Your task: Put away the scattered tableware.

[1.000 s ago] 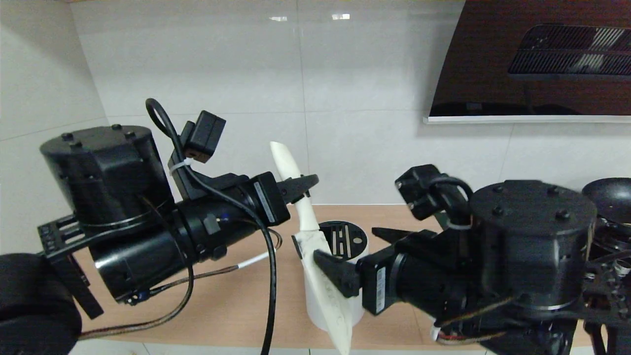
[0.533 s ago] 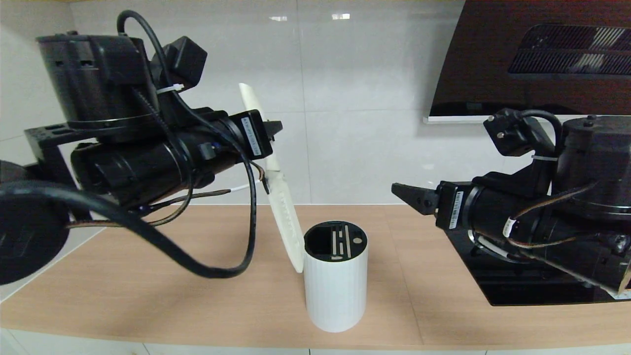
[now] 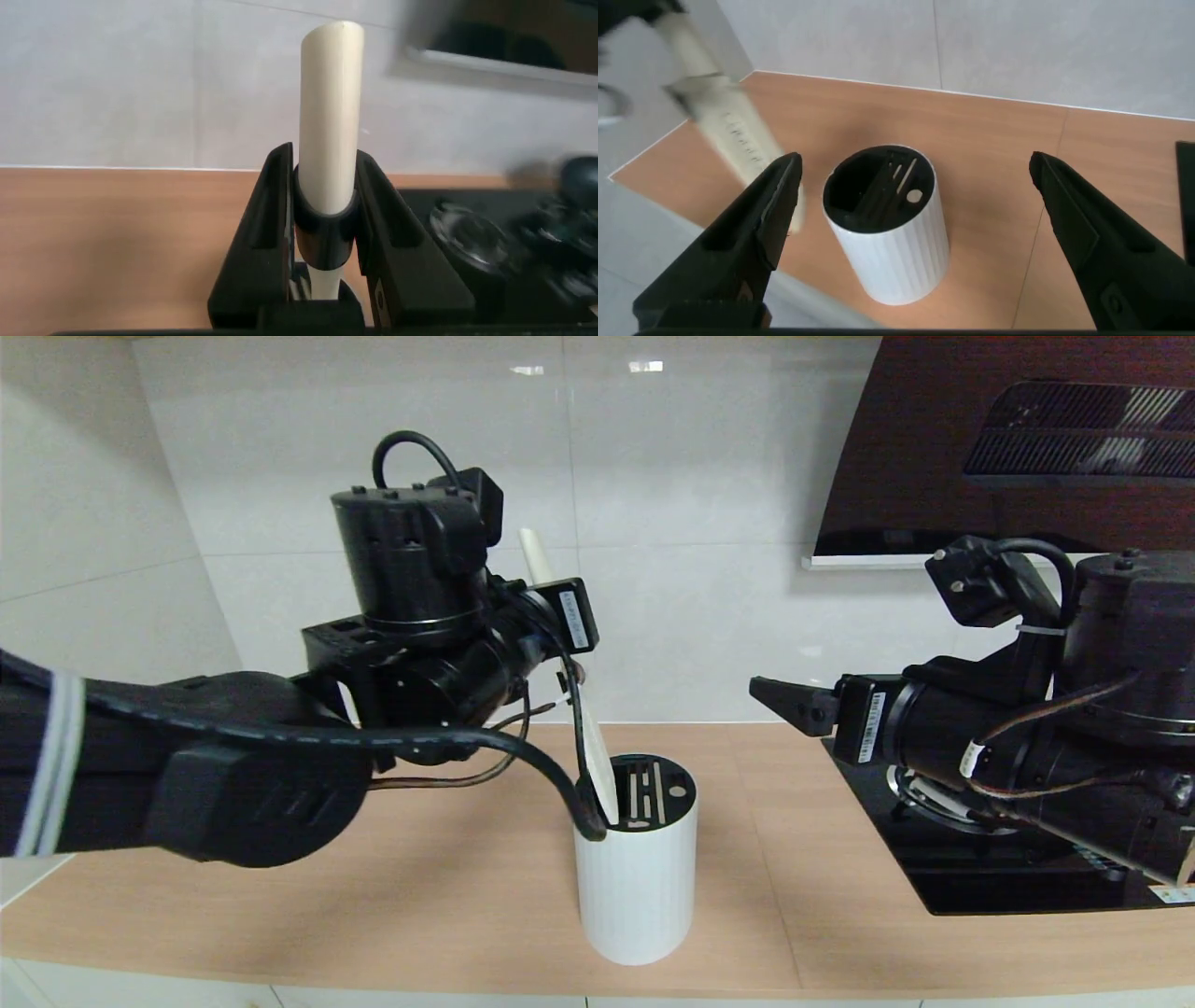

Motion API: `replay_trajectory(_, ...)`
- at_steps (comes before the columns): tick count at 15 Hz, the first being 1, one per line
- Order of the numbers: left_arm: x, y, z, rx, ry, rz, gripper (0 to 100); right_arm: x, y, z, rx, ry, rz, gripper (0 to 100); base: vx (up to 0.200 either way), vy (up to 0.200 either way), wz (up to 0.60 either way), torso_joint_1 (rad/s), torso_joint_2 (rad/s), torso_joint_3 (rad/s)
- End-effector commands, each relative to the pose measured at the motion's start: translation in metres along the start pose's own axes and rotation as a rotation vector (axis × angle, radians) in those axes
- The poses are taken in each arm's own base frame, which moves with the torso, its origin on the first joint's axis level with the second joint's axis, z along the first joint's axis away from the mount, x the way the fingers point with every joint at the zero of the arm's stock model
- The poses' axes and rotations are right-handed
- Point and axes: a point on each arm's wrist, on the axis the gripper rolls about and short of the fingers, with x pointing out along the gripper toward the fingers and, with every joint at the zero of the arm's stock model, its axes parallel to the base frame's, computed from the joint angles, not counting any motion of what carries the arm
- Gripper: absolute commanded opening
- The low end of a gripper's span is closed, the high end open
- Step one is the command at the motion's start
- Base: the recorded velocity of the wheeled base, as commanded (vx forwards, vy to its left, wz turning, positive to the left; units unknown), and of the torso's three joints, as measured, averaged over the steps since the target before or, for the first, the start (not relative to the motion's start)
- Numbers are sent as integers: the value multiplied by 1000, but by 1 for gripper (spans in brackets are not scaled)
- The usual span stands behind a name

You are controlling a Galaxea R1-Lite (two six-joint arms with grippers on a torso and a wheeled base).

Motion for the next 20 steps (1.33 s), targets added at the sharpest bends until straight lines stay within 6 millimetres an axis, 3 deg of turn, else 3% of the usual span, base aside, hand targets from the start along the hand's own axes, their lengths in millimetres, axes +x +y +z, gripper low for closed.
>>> replay_trajectory(1, 20, -2, -30, 44, 35, 31, 0, 1, 0, -1, -2, 5, -2, 100, 0, 0, 0, 0, 0, 0)
replay_trajectory(4, 32, 3, -38, 71, 6, 53, 0, 4, 0, -5, -5, 18, -6, 100, 0, 0, 0, 0, 0, 0)
replay_trajectory(7, 37, 11, -31, 75, -49, 74, 0, 6, 0, -6, -6, 22, -7, 100, 0, 0, 0, 0, 0, 0)
replay_trajectory(16, 44, 8, -38, 53, -108, 63, 0, 4, 0, -5, -5, 18, -6, 100, 0, 0, 0, 0, 0, 0)
replay_trajectory(20, 53, 8, -63, 91, -57, 85, 0, 4, 0, -5, -5, 18, -6, 100, 0, 0, 0, 0, 0, 0)
